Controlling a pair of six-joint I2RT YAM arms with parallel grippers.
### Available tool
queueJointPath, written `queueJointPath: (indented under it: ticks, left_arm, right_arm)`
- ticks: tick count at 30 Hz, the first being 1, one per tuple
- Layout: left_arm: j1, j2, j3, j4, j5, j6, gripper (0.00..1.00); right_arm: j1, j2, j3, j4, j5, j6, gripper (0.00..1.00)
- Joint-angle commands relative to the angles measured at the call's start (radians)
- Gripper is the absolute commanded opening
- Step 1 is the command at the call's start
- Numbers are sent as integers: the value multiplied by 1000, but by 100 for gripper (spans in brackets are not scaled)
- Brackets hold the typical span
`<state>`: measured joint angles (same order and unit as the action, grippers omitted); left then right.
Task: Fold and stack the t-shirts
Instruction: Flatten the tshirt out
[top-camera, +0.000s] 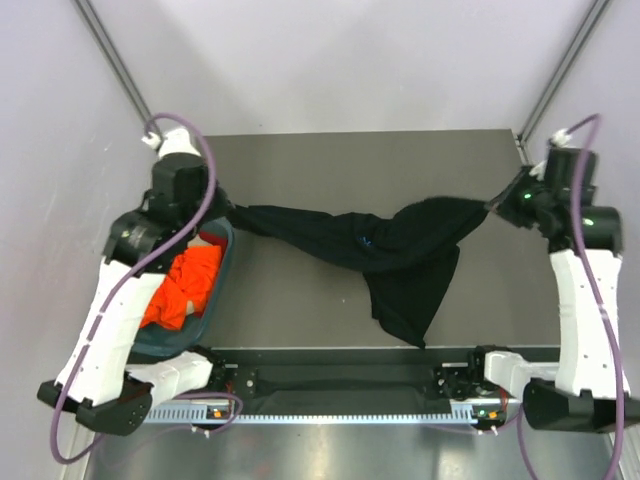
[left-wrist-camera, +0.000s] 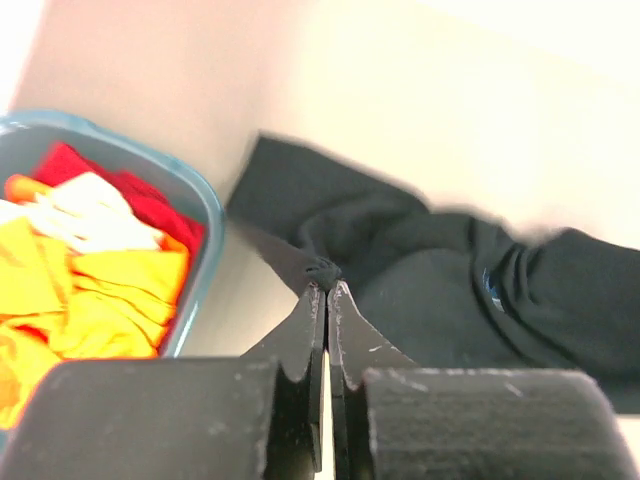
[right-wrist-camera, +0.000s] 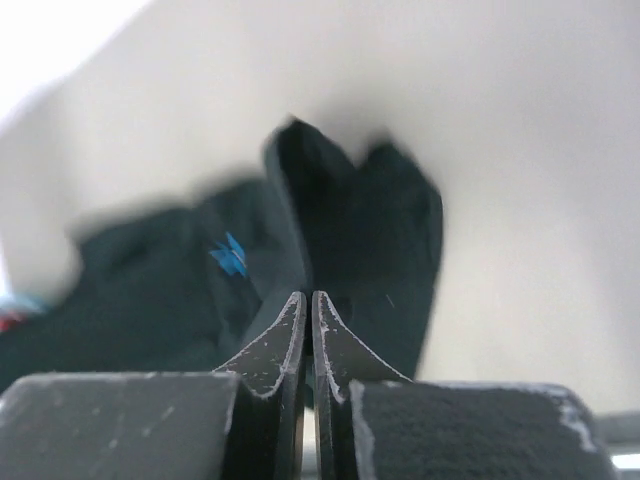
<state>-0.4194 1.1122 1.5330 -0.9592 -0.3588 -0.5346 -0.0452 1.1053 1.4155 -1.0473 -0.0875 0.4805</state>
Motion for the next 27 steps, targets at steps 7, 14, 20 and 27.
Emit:
queueJointPath:
  ticks: [7, 14, 20, 27]
  left_arm:
    - [5, 12, 356, -135, -238, -5, 0]
    - [-5, 261, 613, -38, -322, 77, 0]
    - [69, 635, 1024, -3, -228, 67, 0]
    - [303, 746, 1011, 280, 50, -8, 0]
  right_arm:
    - [-130, -6, 526, -50, 164, 161, 0]
    - [-196, 209, 758, 273, 141, 229, 0]
    - [-246, 382, 789, 623, 45, 286, 0]
    - [-294, 582, 961, 952, 6, 314, 0]
